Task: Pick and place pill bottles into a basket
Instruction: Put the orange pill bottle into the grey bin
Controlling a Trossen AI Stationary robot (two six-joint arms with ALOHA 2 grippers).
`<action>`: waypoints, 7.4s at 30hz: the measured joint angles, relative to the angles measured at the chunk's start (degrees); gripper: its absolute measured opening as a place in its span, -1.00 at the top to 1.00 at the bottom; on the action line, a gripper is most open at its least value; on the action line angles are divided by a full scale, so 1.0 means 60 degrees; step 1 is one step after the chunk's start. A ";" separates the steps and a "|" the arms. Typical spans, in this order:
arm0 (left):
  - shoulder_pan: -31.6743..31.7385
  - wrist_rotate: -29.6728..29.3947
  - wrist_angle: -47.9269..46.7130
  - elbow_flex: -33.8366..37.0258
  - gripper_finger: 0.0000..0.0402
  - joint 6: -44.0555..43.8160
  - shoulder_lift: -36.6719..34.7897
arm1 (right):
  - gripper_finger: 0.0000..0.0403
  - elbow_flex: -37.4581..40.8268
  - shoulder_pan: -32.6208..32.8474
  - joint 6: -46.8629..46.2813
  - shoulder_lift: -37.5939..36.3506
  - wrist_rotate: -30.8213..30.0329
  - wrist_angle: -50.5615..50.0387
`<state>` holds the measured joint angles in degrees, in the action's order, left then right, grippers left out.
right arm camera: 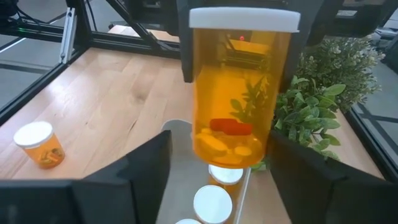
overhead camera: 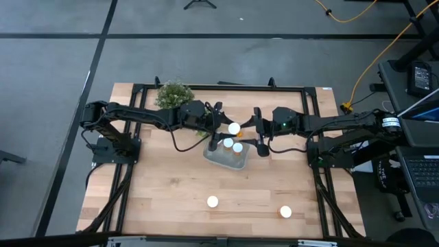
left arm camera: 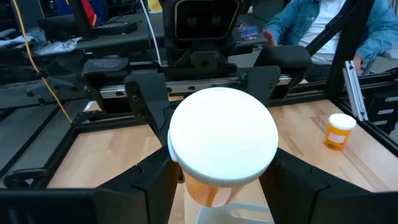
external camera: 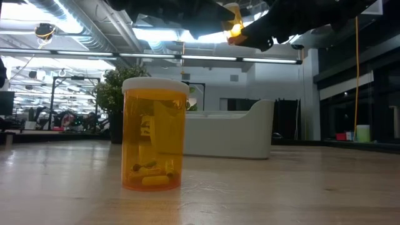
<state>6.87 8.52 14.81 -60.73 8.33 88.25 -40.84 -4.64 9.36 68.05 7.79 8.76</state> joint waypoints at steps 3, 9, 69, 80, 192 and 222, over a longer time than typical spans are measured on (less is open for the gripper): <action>0.0004 -0.0018 0.0004 -0.0010 0.00 0.0008 0.0000 | -0.43 0.0004 0.0000 0.0023 0.0000 0.0007 -0.0027; 0.0008 -0.0062 -0.0199 -0.0015 0.00 0.0151 -0.0097 | -0.53 0.0021 0.0000 0.0314 -0.0116 -0.0660 -0.0621; -0.1073 -0.0124 -0.2120 0.2114 0.00 -0.0006 -0.0987 | 0.95 0.2339 0.0957 -0.1008 -0.1341 -0.1687 0.1186; -0.0794 -0.0573 -0.0896 0.3031 0.00 -0.0360 -0.0720 | 0.95 0.2339 0.0965 -0.0752 -0.1341 -0.1694 0.1367; -0.0754 -0.1494 -0.1521 0.2572 -0.18 -0.0510 0.0767 | 0.95 0.2335 0.0929 -0.0480 -0.1337 -0.1694 0.1510; -0.0772 -0.0082 -0.2546 0.2579 -0.15 -0.0100 -0.1078 | 0.95 0.2331 0.0929 -0.0487 -0.1333 -0.1690 0.1481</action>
<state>2.24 8.03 -0.47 -45.25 7.73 81.78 -26.85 0.93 6.44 60.05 -2.35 17.65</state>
